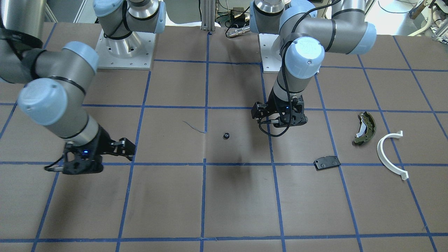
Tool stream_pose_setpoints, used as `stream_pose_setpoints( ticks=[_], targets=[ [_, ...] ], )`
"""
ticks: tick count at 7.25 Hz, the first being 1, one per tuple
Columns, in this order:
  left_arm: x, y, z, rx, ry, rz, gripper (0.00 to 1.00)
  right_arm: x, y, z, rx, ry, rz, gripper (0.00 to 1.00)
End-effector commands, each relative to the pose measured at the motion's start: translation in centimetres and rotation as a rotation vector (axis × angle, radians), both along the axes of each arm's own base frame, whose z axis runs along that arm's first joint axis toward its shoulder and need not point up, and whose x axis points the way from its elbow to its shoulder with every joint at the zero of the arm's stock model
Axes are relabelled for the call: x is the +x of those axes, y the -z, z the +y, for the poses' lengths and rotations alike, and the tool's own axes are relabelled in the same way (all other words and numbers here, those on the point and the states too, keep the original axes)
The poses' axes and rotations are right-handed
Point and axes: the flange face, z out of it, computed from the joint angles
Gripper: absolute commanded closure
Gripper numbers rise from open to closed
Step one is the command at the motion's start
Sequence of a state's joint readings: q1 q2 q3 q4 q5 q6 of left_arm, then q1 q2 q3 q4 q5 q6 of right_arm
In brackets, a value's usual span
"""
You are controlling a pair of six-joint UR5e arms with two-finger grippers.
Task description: Place bearing gear from tray to pile
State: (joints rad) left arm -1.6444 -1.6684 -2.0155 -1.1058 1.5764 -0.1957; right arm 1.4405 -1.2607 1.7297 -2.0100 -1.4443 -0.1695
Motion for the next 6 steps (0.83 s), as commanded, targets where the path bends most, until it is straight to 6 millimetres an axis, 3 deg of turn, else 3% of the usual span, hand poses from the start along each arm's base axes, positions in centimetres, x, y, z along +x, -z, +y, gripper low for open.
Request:
stream_pose_setpoints(
  ticks=[1,3,4,6],
  targets=[
    [-3.6,5.7,2.6,-0.054,0.068,0.014,0.00,-12.2,-1.6,0.6,0.011,-0.058,0.021,0.00],
    [-8.0,8.1,3.6,-0.071,0.117,0.018,0.00,-22.6,-3.1,1.9,0.005,-0.159,0.078,0.00],
    [-9.6,8.9,3.5,-0.116,0.052,0.029,0.00,-28.9,-4.4,3.4,0.014,-0.199,0.120,0.00],
    [-10.7,10.4,3.3,-0.138,0.065,0.036,0.00,-38.4,-5.0,7.5,0.043,-0.297,0.168,0.00]
  ],
)
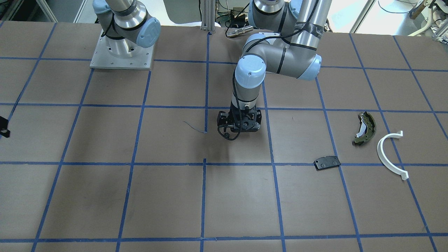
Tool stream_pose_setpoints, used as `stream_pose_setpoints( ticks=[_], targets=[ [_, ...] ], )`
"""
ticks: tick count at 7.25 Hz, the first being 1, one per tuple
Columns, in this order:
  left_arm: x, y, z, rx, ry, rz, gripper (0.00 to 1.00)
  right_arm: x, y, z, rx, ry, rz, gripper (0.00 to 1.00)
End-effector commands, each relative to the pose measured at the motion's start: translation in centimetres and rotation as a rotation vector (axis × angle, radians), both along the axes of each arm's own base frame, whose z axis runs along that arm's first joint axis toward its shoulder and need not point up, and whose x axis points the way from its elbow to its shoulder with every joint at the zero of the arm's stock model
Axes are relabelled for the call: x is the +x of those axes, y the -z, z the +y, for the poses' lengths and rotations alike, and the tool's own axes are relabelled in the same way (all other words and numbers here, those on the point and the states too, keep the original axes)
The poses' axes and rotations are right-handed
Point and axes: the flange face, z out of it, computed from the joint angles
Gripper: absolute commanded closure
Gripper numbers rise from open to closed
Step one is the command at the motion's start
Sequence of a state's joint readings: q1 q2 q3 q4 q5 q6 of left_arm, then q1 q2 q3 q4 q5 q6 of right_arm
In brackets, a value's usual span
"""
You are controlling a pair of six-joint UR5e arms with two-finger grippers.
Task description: Place bearing gear from tray to pile
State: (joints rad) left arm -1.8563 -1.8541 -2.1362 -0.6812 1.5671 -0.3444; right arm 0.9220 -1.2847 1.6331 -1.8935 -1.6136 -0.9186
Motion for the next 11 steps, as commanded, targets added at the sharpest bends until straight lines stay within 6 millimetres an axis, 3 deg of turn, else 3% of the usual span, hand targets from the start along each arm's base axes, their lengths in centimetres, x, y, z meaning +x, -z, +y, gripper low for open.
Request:
stream_pose_setpoints(
  ticks=[1,3,4,5,6,8,9,10,11],
  targets=[
    [-1.0,1.3,0.1,-0.021,0.019,0.006,0.03,-10.1,0.6,5.0,0.029,-0.050,0.016,0.00],
    [-1.0,1.8,-0.2,-0.015,0.010,0.004,0.04,-15.2,1.7,7.1,0.017,-0.037,0.035,0.00],
    [-1.1,1.8,-0.2,-0.019,0.010,0.006,0.13,-17.1,3.3,7.0,-0.002,-0.069,0.064,0.00],
    [-1.2,1.5,-0.4,-0.041,0.013,0.013,0.27,-18.4,4.5,7.2,0.002,-0.115,0.080,0.00],
    [-1.1,1.5,-0.5,-0.047,0.016,0.014,0.54,-20.0,6.1,8.7,0.021,-0.113,0.059,0.00],
    [-1.1,1.6,-0.4,-0.044,0.019,0.011,0.86,-22.6,7.7,8.6,0.009,-0.164,0.101,0.01],
    [-1.0,1.7,-0.5,-0.044,0.019,0.009,1.00,-23.7,9.5,8.5,0.018,-0.157,0.085,0.03],
    [-0.8,1.6,-0.7,-0.047,0.015,0.005,1.00,-25.2,10.5,8.0,0.014,-0.163,0.090,0.03],
    [-0.3,-0.3,-1.7,-0.082,0.004,0.010,1.00,-26.7,11.1,7.0,0.014,-0.163,0.100,0.07]
  ],
)
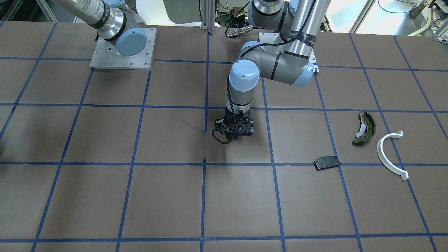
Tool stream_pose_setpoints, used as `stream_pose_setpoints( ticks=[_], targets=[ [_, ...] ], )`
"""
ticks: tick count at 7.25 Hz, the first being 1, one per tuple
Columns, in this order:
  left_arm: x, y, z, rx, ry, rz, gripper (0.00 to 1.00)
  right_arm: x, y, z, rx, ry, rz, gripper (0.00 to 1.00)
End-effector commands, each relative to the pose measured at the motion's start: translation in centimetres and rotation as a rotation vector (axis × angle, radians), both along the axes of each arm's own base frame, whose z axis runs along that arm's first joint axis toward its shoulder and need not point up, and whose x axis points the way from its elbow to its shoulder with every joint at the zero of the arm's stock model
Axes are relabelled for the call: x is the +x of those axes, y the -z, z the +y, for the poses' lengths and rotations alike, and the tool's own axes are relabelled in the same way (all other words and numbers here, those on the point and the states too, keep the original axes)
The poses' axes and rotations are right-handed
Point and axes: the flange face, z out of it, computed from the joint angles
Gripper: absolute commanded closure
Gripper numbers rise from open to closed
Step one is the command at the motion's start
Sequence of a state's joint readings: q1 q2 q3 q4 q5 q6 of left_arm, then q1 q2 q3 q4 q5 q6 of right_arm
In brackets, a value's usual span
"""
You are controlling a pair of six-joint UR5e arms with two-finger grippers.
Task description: Place bearing gear from tray to pile
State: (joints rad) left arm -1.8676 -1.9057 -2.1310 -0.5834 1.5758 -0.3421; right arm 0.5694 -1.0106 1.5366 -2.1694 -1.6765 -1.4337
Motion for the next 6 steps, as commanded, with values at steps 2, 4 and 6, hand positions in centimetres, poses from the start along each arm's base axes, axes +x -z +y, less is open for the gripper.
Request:
stream_pose_setpoints(
  ticks=[2,4,6],
  targets=[
    [3.5,-4.5,-3.9,-0.050,-0.009,-0.002,1.00,-2.5,3.4,-1.2,0.018,0.001,-0.019,0.24],
    [11.1,-6.0,-5.3,0.010,0.039,-0.035,1.00,-2.3,3.6,-1.0,0.035,0.008,-0.025,0.36],
    [18.5,-8.0,-5.3,0.077,0.093,-0.048,1.00,-1.9,4.1,-0.7,0.060,0.012,-0.061,0.37]
  ],
)
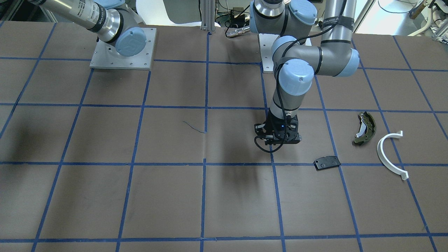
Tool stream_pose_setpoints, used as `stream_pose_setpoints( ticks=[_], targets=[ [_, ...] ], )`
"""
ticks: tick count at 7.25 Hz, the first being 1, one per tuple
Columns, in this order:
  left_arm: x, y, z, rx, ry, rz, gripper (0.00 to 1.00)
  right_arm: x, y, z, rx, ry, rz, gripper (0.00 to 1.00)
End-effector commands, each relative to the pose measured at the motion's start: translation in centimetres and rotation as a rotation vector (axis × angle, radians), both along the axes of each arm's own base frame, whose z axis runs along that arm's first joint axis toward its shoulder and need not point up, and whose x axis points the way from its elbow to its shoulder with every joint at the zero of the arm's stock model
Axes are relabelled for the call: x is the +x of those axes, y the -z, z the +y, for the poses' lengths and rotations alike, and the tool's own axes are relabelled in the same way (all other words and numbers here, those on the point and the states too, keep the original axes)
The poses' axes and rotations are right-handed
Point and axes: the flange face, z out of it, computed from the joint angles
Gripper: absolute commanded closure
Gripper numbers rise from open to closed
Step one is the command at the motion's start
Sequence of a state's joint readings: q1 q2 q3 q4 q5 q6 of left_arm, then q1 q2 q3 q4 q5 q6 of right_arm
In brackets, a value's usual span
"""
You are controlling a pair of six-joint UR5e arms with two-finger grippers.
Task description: Place bearing gear from tray to pile
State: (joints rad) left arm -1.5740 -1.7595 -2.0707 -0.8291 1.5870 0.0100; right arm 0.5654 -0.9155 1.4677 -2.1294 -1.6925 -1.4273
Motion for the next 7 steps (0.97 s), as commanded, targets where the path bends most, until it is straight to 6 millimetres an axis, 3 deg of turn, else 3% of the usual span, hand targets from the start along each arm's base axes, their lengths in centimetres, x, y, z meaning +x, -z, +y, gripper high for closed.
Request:
stream_pose_setpoints(
  ticks=[1,2,3,4,7],
  targets=[
    [9.6,-0.4,1.2,0.093,0.107,-0.026,1.00,0.1,0.6,0.1,0.021,0.001,-0.012,0.41],
    [15.4,0.3,2.4,0.132,0.198,-0.087,1.00,0.0,0.4,0.2,0.031,0.003,-0.004,0.44],
    [19.0,0.8,2.7,0.140,0.201,-0.081,1.00,-0.2,0.3,0.6,0.068,0.003,0.022,0.50],
    [21.3,1.5,2.1,0.097,0.172,-0.100,1.00,-0.3,0.4,0.7,0.079,0.003,0.025,0.51],
    [22.0,3.3,3.1,0.118,0.157,-0.090,1.00,-0.3,0.7,0.6,0.070,0.004,0.018,0.50]
  ],
)
